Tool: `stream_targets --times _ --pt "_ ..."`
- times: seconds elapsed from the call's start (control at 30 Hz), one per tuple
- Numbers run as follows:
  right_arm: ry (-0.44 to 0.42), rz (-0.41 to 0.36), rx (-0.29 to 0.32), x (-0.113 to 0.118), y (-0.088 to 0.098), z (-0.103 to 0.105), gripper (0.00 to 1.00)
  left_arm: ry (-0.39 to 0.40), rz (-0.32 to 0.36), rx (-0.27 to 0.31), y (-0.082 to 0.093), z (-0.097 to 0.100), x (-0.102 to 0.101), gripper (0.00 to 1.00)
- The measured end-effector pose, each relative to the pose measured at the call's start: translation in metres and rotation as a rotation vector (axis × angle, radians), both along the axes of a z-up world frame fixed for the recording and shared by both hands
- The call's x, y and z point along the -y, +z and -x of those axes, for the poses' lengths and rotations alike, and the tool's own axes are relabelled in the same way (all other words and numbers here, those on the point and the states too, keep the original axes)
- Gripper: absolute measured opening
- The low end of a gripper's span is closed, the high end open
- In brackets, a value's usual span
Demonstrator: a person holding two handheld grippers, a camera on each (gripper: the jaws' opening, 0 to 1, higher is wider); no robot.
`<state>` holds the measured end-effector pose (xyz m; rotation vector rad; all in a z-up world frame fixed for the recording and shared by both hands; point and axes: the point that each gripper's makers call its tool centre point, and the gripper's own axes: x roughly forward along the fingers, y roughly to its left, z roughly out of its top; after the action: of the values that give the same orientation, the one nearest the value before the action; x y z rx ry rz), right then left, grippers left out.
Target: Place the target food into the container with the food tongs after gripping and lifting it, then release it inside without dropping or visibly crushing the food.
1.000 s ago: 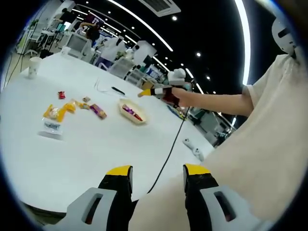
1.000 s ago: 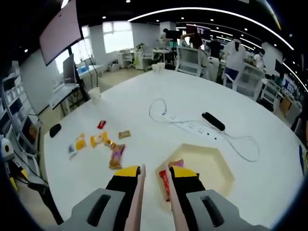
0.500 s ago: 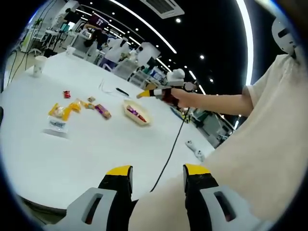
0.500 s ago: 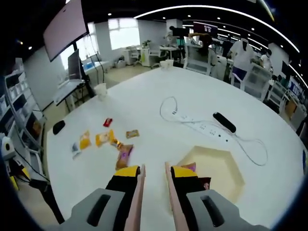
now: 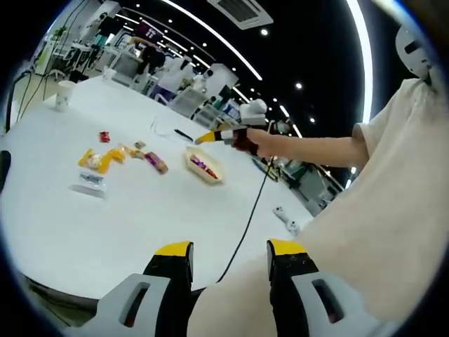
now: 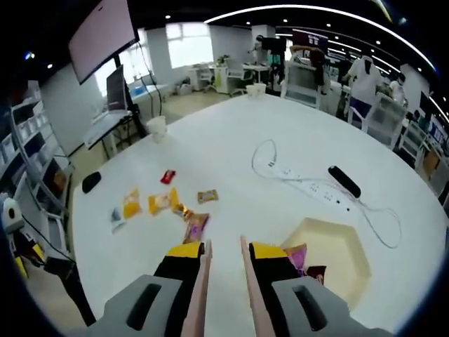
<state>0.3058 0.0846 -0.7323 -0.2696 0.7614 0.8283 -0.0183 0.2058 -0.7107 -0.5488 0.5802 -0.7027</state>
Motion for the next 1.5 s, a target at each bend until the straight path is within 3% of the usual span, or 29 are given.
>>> stream_targets --times 1.5 --pt "0.084 0.047 -0.063 -0.058 -0.051 -0.014 0.24 0.072 0.004 -0.045 -0.010 -0.009 -0.031 0.41"
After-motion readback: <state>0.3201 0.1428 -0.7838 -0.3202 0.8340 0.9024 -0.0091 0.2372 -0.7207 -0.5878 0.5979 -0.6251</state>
